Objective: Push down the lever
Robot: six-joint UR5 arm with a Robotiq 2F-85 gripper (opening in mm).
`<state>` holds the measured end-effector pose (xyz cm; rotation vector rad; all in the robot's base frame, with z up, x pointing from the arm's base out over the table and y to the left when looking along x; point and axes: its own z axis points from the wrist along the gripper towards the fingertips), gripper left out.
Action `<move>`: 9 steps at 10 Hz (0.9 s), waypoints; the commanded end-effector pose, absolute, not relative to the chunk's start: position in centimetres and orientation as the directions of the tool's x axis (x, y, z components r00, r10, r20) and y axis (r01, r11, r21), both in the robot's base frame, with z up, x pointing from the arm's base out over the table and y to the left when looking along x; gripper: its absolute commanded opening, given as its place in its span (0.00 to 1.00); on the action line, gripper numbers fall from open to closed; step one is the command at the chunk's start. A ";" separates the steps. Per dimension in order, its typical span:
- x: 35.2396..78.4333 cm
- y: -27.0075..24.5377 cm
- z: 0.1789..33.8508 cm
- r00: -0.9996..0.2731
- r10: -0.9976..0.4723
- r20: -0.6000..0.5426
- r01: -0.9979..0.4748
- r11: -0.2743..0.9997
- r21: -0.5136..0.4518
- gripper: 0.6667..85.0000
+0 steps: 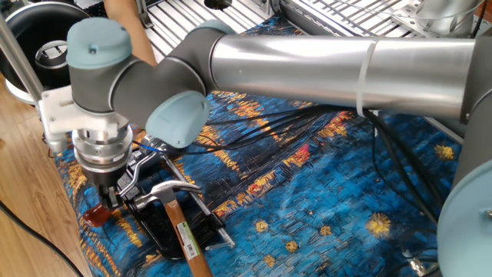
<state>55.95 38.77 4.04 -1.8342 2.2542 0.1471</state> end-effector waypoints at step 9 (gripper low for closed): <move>53.4 39.1 6.1 -0.253 -0.938 -0.235 -0.964 0.266 -0.026 0.26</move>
